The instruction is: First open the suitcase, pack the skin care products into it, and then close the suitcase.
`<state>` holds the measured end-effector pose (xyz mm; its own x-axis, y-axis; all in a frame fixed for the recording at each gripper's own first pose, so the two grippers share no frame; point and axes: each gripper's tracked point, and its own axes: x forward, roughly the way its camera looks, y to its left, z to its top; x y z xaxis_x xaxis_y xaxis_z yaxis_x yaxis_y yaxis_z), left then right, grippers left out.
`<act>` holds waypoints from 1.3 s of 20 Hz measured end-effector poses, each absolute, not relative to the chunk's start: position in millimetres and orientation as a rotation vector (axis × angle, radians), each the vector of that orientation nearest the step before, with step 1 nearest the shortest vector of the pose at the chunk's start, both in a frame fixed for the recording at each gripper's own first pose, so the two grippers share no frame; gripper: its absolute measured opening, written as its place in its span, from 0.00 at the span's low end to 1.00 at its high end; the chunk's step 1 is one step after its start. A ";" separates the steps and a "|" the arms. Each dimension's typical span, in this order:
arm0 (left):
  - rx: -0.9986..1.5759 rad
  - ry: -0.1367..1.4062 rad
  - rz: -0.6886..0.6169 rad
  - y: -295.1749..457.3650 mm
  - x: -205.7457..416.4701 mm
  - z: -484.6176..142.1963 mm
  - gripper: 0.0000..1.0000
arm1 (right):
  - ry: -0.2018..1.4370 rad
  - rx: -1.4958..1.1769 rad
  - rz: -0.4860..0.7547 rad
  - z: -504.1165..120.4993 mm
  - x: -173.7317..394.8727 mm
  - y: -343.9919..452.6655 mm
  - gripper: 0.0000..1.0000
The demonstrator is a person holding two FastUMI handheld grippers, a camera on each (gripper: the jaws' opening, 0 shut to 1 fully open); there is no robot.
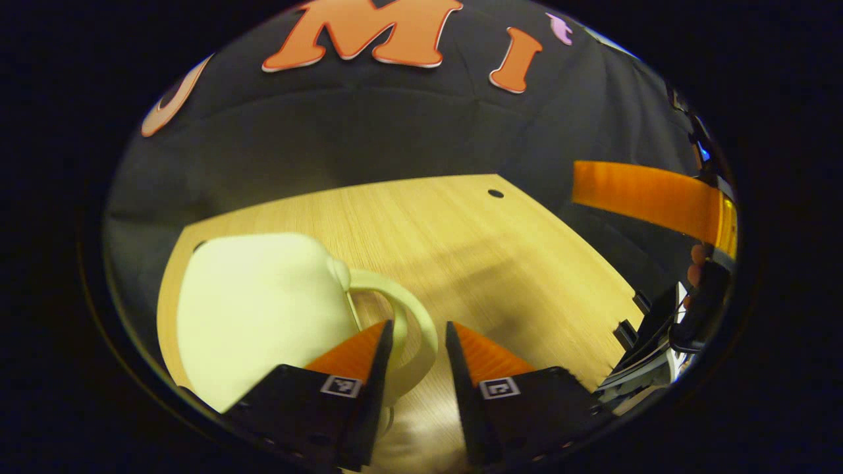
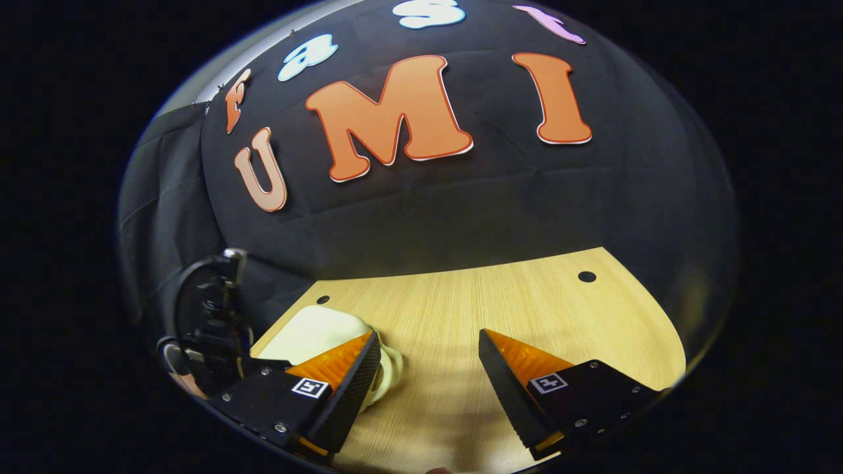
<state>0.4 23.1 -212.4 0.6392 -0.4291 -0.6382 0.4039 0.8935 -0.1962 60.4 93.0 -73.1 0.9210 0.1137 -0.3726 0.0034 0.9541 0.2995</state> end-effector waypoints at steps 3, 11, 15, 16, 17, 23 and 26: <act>-0.032 0.619 -0.421 39.7 7.7 -178.9 0.76 | 0.335 0.229 0.039 -58.5 64.2 88.0 0.95; -0.023 0.309 -0.171 64.8 32.0 -129.9 0.95 | 0.146 0.144 0.041 -0.6 74.2 94.0 0.95; -0.049 0.175 -0.083 70.2 31.2 -106.0 0.97 | 0.059 0.111 0.064 22.0 73.4 101.6 0.95; -0.058 0.160 -0.081 68.7 29.0 -101.0 0.97 | 0.049 0.101 0.068 23.7 72.8 102.5 0.95; -0.058 0.150 -0.064 70.0 26.8 -97.8 0.97 | 0.048 0.096 0.079 23.3 72.6 104.7 0.95; -0.065 0.094 0.015 79.0 18.8 -83.1 0.97 | 0.048 0.105 0.107 19.2 63.0 104.3 0.95; -0.061 0.084 0.043 85.8 3.7 -81.8 0.97 | 0.040 0.103 0.121 18.4 59.4 107.5 0.95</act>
